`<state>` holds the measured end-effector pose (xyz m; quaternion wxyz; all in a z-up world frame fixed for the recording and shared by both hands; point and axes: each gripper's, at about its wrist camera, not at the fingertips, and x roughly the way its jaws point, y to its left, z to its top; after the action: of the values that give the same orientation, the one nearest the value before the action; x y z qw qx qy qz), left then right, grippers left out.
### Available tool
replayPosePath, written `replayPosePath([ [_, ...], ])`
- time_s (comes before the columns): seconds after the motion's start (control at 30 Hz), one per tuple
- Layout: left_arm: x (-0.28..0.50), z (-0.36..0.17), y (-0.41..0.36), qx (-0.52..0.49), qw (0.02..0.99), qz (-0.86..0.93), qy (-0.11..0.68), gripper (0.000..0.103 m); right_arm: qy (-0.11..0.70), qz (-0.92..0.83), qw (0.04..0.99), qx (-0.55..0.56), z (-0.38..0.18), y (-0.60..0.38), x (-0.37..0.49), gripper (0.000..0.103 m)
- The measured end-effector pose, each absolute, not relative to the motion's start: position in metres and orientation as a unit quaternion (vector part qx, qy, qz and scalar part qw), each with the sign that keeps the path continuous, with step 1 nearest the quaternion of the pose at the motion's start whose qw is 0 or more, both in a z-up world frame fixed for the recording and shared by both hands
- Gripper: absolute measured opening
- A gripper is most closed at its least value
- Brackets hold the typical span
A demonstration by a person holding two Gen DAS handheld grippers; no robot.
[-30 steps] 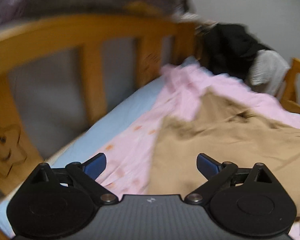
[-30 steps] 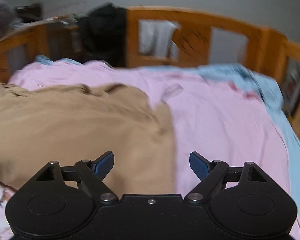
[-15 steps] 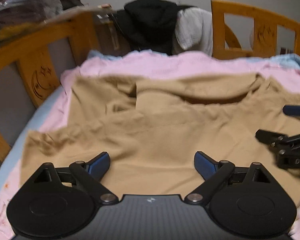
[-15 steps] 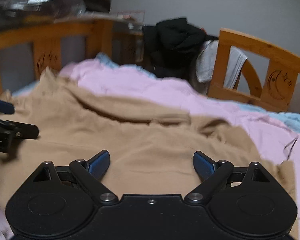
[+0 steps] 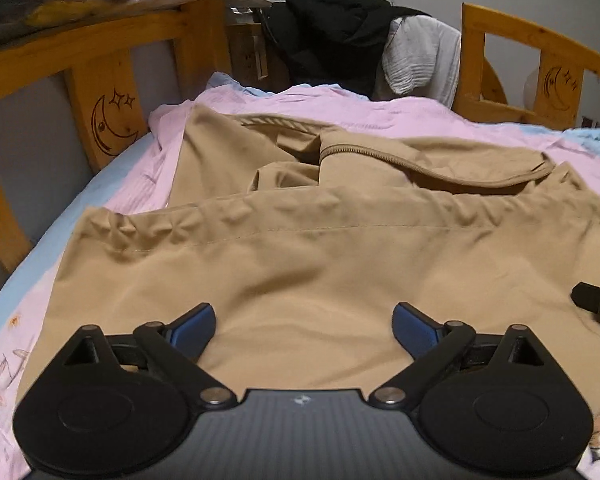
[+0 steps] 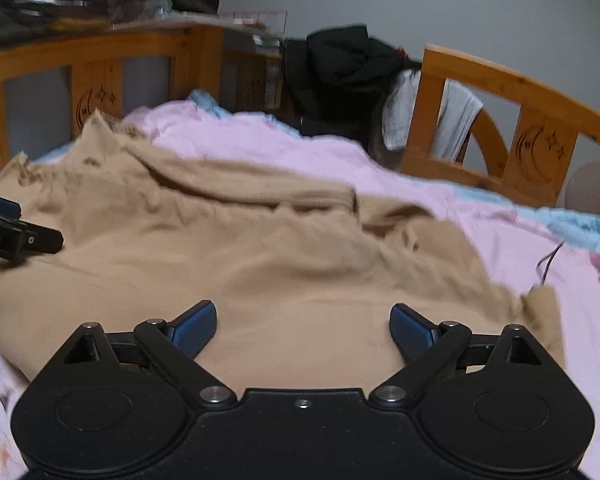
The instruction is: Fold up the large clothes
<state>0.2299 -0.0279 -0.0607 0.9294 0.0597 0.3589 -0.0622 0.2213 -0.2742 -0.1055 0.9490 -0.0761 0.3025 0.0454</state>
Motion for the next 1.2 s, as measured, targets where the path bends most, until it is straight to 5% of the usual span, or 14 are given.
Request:
replayPosePath([
  [0.3,0.184,-0.025,0.009,-0.018,0.937,-0.059,0.344,0.101,0.325,0.026,0.945,-0.011,-0.067,-0.298,0.194,0.098],
  [0.6,0.138,-0.028,0.07,-0.168,0.908,-0.061,0.38,0.101,0.401,-0.004,0.888,0.226,-0.063,-0.354,0.12,0.1],
  [0.8,0.163,-0.054,0.101,-0.316,0.863,-0.031,0.393,0.092,0.385,-0.057,0.842,0.375,-0.09,-0.395,0.126,0.089],
  [0.9,0.173,-0.064,0.109,-0.344,0.852,0.011,0.395,0.077,0.351,-0.096,0.825,0.432,-0.095,-0.414,0.126,0.082],
  [1.03,0.179,-0.064,0.108,-0.34,0.856,0.035,0.388,0.053,0.328,-0.141,0.799,0.485,-0.106,-0.427,0.125,0.059],
  [1.1,0.18,-0.061,0.104,-0.326,0.862,0.041,0.386,0.027,0.32,-0.166,0.79,0.495,-0.106,-0.426,0.122,0.042],
  [1.13,0.179,-0.058,0.101,-0.317,0.867,0.052,0.38,0.016,0.323,-0.181,0.788,0.492,-0.107,-0.425,0.12,0.021],
  [1.2,0.176,-0.051,0.098,-0.318,0.871,0.06,0.369,0.007,0.316,-0.189,0.792,0.487,-0.104,-0.423,0.113,0.008],
])
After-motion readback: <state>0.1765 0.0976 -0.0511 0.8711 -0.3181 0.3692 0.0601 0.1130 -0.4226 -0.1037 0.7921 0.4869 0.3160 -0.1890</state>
